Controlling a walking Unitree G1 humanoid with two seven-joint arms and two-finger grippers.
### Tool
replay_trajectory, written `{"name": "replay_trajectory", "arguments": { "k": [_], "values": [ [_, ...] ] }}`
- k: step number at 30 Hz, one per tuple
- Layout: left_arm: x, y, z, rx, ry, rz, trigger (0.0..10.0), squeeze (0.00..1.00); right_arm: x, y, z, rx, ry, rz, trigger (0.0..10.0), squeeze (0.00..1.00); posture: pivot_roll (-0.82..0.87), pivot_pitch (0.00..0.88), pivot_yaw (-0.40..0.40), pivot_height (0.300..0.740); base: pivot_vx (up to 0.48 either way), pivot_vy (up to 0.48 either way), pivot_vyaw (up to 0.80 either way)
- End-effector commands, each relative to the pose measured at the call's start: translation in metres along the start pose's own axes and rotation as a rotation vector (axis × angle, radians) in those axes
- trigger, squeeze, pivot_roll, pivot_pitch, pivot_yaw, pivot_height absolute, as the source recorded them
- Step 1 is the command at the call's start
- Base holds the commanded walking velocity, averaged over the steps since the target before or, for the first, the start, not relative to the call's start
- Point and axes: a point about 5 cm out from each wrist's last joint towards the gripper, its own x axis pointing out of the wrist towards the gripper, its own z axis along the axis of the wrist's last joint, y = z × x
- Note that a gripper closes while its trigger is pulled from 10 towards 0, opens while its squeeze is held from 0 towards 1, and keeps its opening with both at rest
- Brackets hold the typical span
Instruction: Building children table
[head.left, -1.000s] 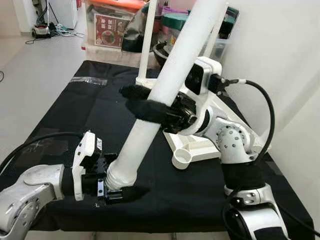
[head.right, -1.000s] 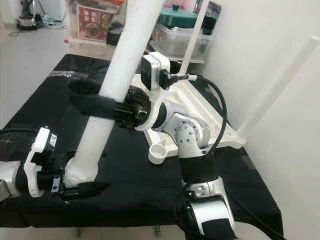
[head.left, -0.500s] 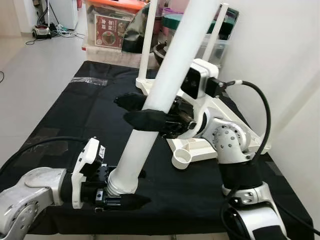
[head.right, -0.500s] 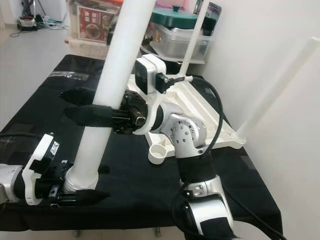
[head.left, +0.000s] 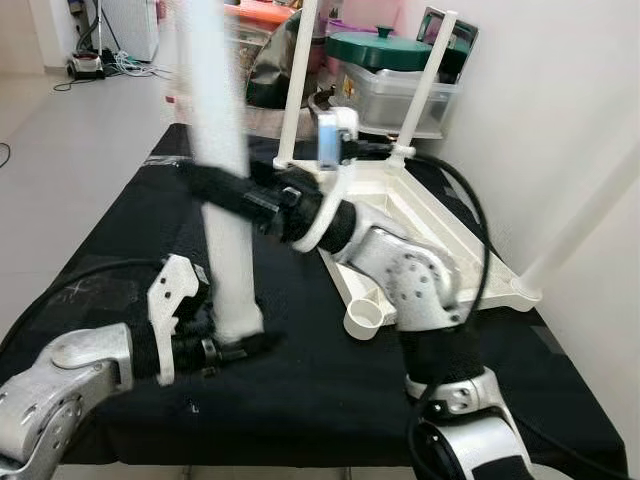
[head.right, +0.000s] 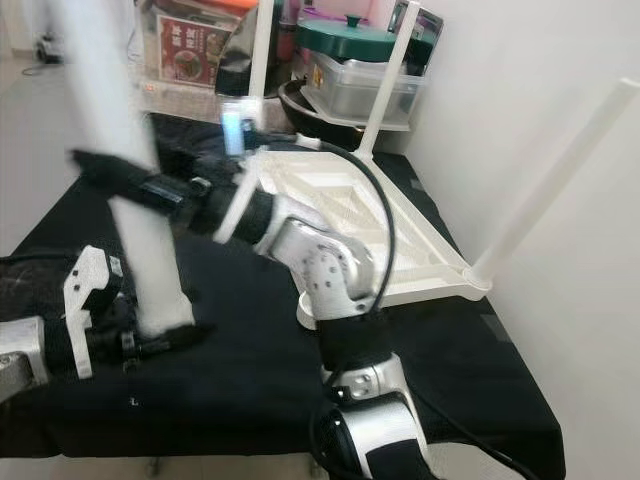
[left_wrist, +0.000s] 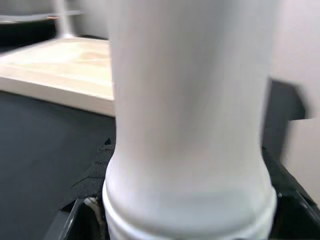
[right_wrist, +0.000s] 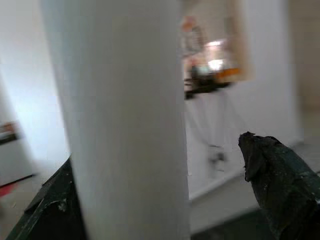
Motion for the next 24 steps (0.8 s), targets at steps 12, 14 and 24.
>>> {"name": "replay_trajectory", "arguments": {
  "k": [12, 14, 24],
  "values": [
    [0.027, 0.028, -0.021, 0.148, 0.12, 0.571, 10.0, 0.0, -0.026, -0.021, -0.027, 0.122, -0.026, -0.429, 10.0, 0.0, 0.12, 0.0, -0.155, 0.74, 0.0, 0.0, 0.0],
    [0.034, 0.026, -0.022, 0.19, 0.133, 0.581, 10.0, 0.0, -0.022, -0.02, -0.033, 0.216, -0.05, -0.445, 10.0, 0.0, 0.12, 0.0, -0.155, 0.74, 0.0, 0.0, 0.0],
    [0.064, 0.025, -0.027, 0.37, 0.23, 0.609, 10.0, 0.0, -0.002, -0.014, -0.051, 0.463, -0.089, -0.504, 10.0, 0.0, 0.13, 0.0, -0.162, 0.74, 0.0, 0.0, 0.0]
  ]
}}
